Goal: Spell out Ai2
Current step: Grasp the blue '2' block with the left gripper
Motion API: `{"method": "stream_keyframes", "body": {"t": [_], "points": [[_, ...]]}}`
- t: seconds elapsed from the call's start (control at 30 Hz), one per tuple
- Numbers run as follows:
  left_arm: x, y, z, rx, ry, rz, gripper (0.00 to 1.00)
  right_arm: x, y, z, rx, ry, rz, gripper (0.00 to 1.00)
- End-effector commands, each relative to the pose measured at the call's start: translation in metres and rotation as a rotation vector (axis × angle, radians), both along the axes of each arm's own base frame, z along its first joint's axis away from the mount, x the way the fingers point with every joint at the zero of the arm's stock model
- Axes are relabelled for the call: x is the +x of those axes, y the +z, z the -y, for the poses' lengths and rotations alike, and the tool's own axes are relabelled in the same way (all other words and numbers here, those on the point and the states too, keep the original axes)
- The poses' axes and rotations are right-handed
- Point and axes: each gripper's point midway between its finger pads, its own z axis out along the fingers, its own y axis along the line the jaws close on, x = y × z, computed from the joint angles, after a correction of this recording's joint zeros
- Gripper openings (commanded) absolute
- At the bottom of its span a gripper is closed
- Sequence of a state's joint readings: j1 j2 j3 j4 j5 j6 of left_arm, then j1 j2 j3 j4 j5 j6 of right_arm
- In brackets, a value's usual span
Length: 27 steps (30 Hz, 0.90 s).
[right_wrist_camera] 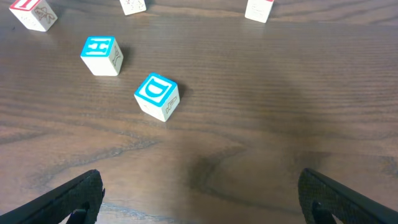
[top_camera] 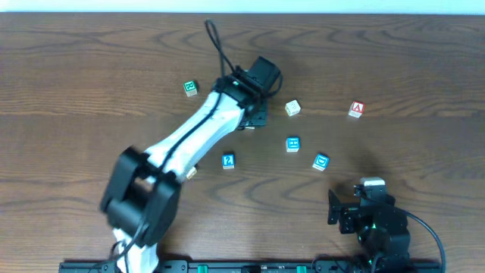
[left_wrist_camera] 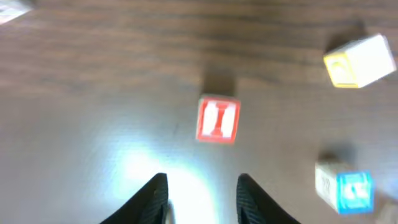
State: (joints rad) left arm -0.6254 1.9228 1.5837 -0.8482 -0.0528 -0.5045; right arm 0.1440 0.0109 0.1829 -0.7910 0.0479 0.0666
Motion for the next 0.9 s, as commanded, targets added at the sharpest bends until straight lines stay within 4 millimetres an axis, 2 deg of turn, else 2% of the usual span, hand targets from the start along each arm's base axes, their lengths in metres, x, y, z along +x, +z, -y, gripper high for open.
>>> {"method": "stream_keyframes", "body": {"t": [0.0, 0.03, 0.07, 0.17, 0.2, 0.3, 0.37, 0.5, 0.87], "points": [[-0.017, 0.005, -0.016, 0.029, 0.046, -0.043, 0.25, 0.0, -0.003, 0.001, -0.008, 0.002, -0.004, 0.99], [-0.026, 0.002, -0.02, 0.038, 0.065, -0.066, 0.18, 0.0, -0.003, 0.001, -0.008, 0.002, -0.004, 0.99], [-0.037, -0.004, -0.025, 0.042, 0.084, -0.086, 0.17, 0.0, -0.003, 0.001, -0.008, 0.002, -0.004, 0.99], [-0.066, -0.02, -0.031, 0.026, 0.093, -0.074, 0.24, 0.0, -0.003, 0.001, -0.008, 0.002, -0.004, 0.99], [-0.074, -0.024, -0.033, 0.013, 0.096, -0.066, 0.28, 0.0, -0.003, 0.001, -0.008, 0.002, -0.004, 0.99], [-0.094, -0.038, -0.042, -0.047, 0.099, -0.009, 0.5, 0.0, -0.003, 0.001, -0.008, 0.002, -0.004, 0.99], [-0.099, -0.044, -0.046, -0.06, 0.12, -0.002, 0.56, 0.0, -0.003, 0.001, -0.008, 0.002, -0.004, 0.99], [-0.104, -0.059, -0.051, -0.052, 0.164, -0.029, 0.56, 0.0, -0.003, 0.001, -0.008, 0.002, -0.004, 0.99], [-0.096, -0.093, -0.041, -0.045, 0.164, -0.053, 0.56, 0.0, -0.003, 0.001, -0.008, 0.002, -0.004, 0.99]]}}
